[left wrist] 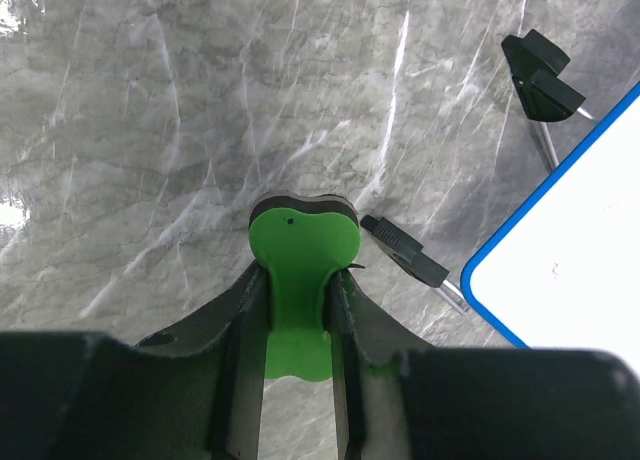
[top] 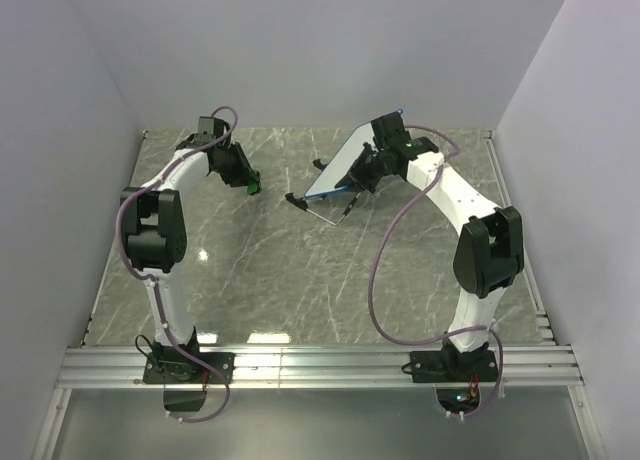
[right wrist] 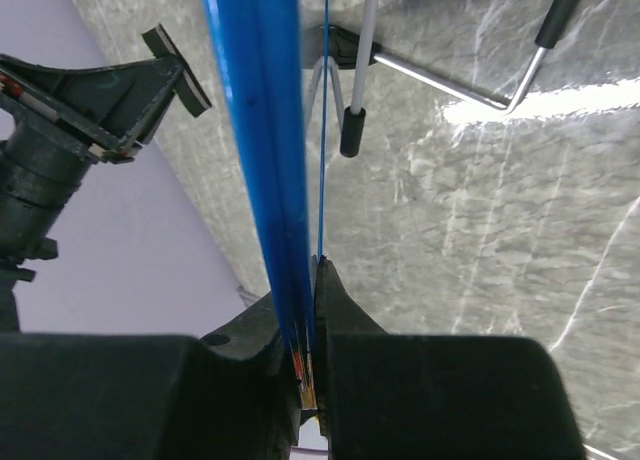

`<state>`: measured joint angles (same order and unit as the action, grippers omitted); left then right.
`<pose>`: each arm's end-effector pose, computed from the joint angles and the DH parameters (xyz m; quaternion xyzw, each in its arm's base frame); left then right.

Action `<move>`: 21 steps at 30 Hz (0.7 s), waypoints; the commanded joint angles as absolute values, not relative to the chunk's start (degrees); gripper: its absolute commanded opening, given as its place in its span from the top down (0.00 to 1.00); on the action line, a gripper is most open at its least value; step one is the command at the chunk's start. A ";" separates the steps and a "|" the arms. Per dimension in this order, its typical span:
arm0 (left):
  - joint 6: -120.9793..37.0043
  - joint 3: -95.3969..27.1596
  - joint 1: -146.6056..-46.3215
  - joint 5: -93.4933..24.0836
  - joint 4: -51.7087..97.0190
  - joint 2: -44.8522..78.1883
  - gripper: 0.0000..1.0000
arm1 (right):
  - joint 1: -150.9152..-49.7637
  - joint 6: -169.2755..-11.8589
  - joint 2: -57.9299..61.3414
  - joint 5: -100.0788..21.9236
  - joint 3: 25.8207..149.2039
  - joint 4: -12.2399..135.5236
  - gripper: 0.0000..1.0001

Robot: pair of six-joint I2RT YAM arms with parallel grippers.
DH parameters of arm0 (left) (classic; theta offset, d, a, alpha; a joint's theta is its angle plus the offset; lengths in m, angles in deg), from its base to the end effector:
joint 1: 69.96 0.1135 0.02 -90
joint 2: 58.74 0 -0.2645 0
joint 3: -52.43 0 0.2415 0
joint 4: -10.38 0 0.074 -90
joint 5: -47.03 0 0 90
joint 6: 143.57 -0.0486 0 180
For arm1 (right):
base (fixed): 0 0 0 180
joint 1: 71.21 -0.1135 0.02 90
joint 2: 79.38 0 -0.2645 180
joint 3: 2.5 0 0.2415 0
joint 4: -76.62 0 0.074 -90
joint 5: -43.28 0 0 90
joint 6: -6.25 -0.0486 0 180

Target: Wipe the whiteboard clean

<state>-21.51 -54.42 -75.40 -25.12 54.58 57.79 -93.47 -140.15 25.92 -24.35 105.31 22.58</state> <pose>0.4437 -0.0572 0.2124 -0.1694 0.9251 -0.2381 0.2426 0.3679 0.1706 0.2861 0.2108 0.9042 0.3465 0.1339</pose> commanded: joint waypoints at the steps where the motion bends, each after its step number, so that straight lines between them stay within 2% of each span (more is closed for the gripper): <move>1: -23.07 -53.97 -75.33 -25.04 53.24 54.03 1.00 | -93.63 -141.67 24.69 -23.25 109.43 28.31 1.00; 7: -23.07 -53.88 -75.41 -24.68 53.15 54.20 1.00 | -94.68 -143.78 26.53 -22.55 111.37 25.50 1.00; 15: -22.81 -54.15 -75.33 -24.42 52.97 54.38 1.00 | -97.58 -146.33 23.99 -22.20 103.38 26.46 1.00; 21: -23.24 -53.18 -75.41 -24.51 52.88 53.76 1.00 | -99.25 -145.54 25.74 -22.37 102.67 27.61 1.00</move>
